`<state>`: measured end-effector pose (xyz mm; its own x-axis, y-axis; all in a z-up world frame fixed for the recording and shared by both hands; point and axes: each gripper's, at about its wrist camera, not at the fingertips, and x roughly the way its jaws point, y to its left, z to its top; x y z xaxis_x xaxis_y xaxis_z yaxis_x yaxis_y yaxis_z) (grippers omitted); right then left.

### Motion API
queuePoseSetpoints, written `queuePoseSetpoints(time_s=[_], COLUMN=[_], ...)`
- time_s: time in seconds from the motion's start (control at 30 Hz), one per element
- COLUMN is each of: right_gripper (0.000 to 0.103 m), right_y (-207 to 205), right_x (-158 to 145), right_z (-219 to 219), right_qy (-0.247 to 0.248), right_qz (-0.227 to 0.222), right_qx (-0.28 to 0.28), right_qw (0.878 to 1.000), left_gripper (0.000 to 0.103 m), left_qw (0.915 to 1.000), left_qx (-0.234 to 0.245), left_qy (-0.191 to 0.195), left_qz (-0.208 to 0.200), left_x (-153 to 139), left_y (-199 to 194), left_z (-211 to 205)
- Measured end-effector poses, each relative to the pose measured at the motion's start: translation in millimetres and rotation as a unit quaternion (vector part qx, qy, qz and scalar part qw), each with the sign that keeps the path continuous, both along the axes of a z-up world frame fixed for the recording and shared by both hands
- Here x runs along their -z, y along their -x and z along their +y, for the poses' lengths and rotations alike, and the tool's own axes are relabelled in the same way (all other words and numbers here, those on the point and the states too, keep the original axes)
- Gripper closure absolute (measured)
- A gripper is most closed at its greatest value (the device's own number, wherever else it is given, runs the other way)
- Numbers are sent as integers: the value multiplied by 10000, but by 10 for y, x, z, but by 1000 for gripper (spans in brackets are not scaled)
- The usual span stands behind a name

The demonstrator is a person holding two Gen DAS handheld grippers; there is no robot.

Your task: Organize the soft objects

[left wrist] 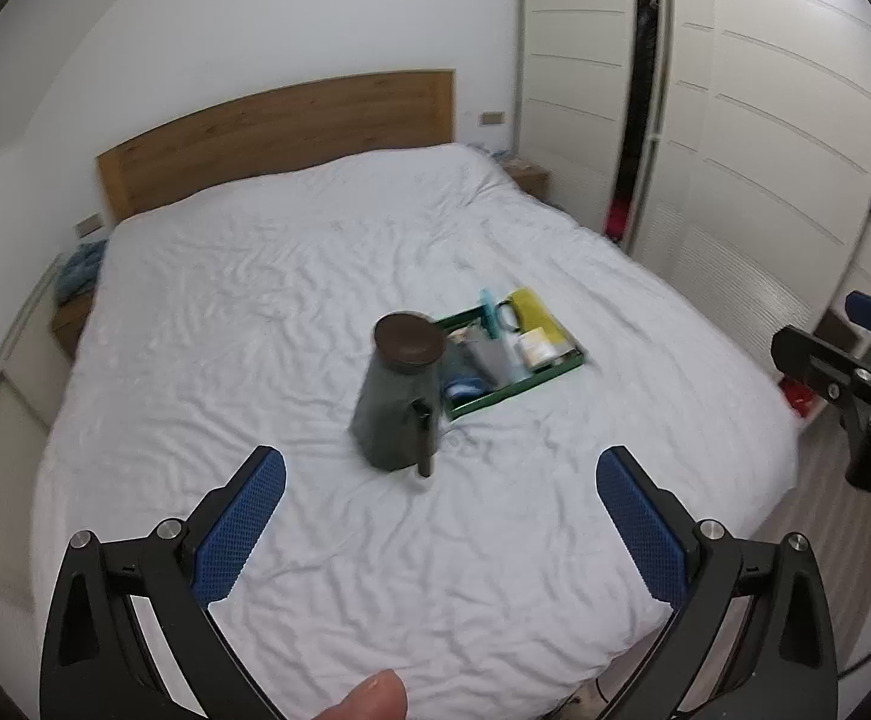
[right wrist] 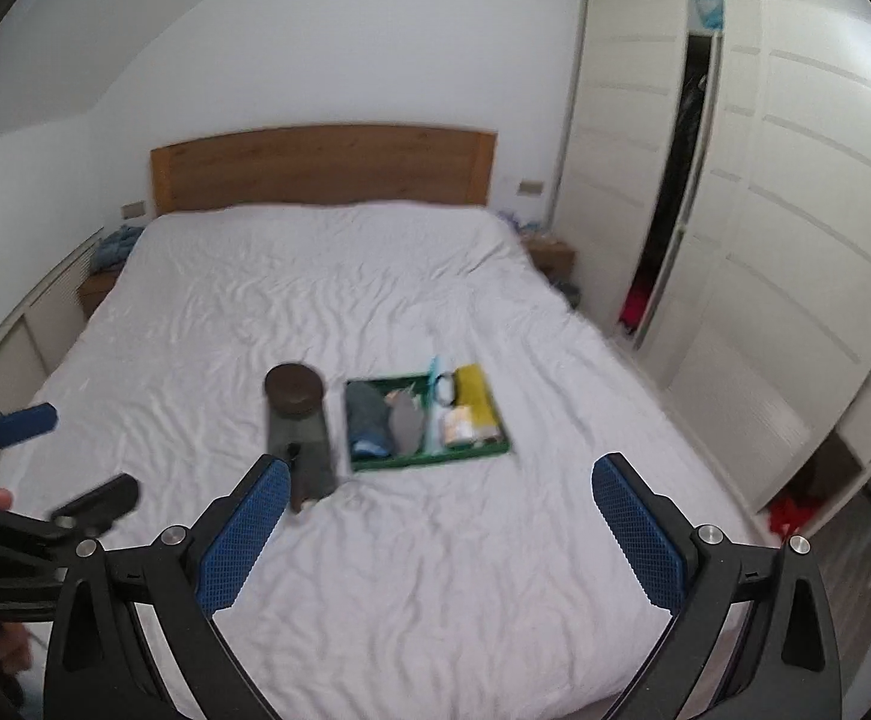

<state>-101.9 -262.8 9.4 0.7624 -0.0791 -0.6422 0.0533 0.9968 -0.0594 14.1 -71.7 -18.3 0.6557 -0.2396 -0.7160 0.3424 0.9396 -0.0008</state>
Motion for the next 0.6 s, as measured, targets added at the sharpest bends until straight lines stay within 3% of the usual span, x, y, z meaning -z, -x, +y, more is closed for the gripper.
queuePoseSetpoints(time_s=[0.17,0.3,0.6], right_gripper=[0,0,0], right_y=[-54,-114,-255], right_x=[-50,-77,-126], right_z=[71,-154,-422], right_qy=[250,401,517], right_qz=[185,353,489], right_qx=[-521,-794,-964], right_qw=[9982,9954,9928], left_gripper=[1,1,1], left_qw=[9997,9991,9988], left_qx=[-263,-418,-474], left_qy=[14,33,112], left_qz=[-20,43,46], left_x=[-14,-37,-93], left_y=[25,85,168], left_z=[-134,-139,-203])
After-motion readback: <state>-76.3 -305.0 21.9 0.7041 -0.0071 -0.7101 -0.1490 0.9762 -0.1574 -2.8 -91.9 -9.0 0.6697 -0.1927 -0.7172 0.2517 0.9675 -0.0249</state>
